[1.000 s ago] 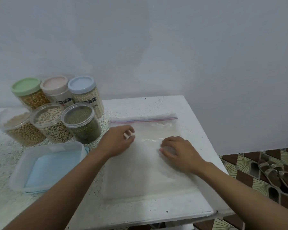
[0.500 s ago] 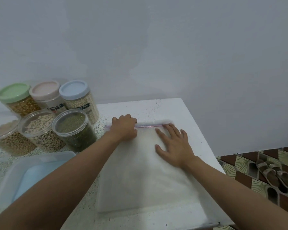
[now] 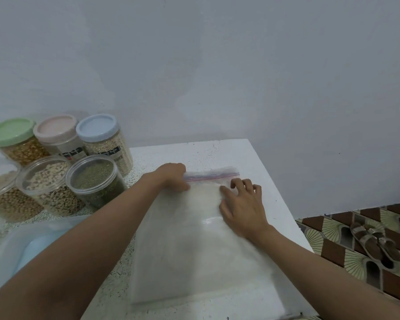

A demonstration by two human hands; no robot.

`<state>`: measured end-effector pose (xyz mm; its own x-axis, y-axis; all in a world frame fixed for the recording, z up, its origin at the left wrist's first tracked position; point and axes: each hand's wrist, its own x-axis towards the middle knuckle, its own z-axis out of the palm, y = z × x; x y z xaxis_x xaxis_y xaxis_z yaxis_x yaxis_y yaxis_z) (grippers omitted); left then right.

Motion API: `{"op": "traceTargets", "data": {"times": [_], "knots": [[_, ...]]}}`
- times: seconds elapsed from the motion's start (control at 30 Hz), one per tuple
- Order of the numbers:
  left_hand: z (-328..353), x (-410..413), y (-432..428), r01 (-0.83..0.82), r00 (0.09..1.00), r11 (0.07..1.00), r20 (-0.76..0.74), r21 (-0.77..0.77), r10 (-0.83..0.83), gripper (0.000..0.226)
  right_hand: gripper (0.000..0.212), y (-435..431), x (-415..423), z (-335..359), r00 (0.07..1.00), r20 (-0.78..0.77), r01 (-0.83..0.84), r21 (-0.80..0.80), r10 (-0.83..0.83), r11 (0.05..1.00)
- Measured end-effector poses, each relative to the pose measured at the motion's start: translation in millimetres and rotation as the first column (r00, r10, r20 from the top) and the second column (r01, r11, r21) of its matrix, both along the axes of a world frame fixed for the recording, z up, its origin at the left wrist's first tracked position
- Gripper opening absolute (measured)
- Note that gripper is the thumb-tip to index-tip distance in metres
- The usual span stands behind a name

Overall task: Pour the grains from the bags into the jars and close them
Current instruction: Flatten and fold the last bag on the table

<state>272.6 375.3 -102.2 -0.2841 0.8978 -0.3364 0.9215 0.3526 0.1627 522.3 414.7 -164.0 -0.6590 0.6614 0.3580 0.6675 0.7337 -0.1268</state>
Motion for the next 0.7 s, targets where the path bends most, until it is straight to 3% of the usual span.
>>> {"op": "traceTargets", "data": {"times": [0.2, 0.4, 0.53, 0.7], "knots": [[3.5, 5.0, -0.6, 0.026, 0.999, 1.0, -0.026, 0.017, -0.025, 0.02, 0.045, 1.1, 1.8, 0.6, 0.999, -0.04, -0.022, -0.106, 0.018, 0.994], [9.4, 9.4, -6.0, 0.036, 0.999, 0.997, 0.009, 0.072, -0.037, 0.013, 0.051, 5.8, 4.5, 11.1, 0.983, -0.182, -0.038, -0.325, -0.023, 0.945], [17.3, 11.7, -14.2, 0.057, 0.998, 0.988, -0.01, 0.147, -0.056, 0.012, 0.033, 12.8, 14.3, 28.3, 0.973, -0.219, -0.042, -0.504, -0.08, 0.863], [33.8, 11.7, -25.7, 0.076, 0.996, 0.96, -0.062, 0.269, -0.061, 0.01, 0.034, 8.7, 31.2, 23.9, 0.933, -0.348, -0.164, -0.63, -0.087, 0.759]]}}
